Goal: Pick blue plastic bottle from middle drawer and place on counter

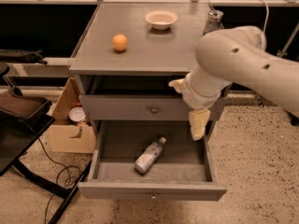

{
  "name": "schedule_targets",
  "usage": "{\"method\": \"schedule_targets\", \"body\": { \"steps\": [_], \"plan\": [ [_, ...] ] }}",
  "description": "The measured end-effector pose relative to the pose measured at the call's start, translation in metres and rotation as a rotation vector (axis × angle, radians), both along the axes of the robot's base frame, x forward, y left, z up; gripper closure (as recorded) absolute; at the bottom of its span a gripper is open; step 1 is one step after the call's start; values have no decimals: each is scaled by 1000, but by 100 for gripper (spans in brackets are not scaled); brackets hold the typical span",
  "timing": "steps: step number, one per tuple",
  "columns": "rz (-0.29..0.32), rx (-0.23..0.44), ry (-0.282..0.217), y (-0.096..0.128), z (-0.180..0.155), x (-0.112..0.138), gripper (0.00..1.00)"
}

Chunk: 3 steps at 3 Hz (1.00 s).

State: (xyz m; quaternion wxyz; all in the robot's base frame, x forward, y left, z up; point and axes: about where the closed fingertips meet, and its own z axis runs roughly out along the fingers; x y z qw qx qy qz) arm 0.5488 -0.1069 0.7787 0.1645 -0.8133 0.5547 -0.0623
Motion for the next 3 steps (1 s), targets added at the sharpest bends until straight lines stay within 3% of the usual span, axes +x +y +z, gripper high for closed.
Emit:
{"method": "schedule_targets", "body": {
  "steps": [2,3],
  "plan": [
    [-14,-10,0,1,-4,1,0],
    [61,-62,-22,11,-36,5,0]
  ]
}}
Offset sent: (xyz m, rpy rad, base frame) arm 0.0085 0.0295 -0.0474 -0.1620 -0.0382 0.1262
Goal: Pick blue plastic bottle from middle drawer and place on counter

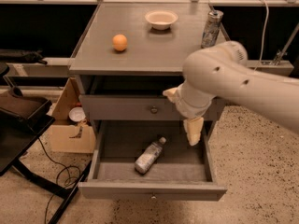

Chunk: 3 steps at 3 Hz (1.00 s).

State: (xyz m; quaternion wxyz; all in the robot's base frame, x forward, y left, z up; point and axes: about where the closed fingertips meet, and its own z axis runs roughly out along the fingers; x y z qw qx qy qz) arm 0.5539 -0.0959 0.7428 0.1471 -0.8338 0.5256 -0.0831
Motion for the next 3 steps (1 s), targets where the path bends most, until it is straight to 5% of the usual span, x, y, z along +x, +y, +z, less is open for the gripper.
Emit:
{"method": "schedule_targets", "body": {
  "steps": [3],
  "plan": [
    [352,-222,-60,39,-148,24,0]
  ]
}}
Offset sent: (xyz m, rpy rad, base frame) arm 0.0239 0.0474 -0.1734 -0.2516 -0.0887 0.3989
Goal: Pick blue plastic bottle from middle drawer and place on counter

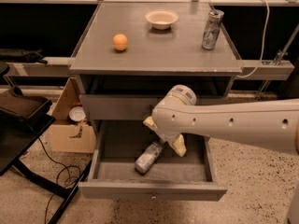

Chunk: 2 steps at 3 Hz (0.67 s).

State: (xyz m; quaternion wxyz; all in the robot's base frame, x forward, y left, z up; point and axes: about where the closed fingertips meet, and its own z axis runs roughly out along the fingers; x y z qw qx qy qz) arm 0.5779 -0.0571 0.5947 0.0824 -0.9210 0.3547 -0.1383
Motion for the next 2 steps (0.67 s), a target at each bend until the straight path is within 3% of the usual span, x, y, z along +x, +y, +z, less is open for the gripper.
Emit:
{"method": "schedule_targets", "body": {
  "steps": [1,2],
  "plan": [
    [0,-1,-1,0,0,0,0],
    [-2,42,46,14,-34,4,0]
  ]
}}
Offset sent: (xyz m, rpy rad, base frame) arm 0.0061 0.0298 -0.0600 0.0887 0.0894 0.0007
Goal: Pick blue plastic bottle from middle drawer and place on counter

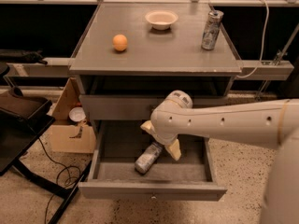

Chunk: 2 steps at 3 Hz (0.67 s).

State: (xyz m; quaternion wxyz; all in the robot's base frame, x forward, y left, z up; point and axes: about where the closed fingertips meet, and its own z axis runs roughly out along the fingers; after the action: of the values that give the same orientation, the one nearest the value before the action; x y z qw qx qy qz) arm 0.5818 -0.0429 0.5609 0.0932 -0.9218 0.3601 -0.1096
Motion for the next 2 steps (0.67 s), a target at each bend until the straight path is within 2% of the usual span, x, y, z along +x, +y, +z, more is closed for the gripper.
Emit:
{"method": "schedule_targets", "body": {
  "steps": [1,2],
  "plan": [
    [26,-21,31,14,-49,12,0],
    [66,-65,25,30,-92,28,0]
  ]
}}
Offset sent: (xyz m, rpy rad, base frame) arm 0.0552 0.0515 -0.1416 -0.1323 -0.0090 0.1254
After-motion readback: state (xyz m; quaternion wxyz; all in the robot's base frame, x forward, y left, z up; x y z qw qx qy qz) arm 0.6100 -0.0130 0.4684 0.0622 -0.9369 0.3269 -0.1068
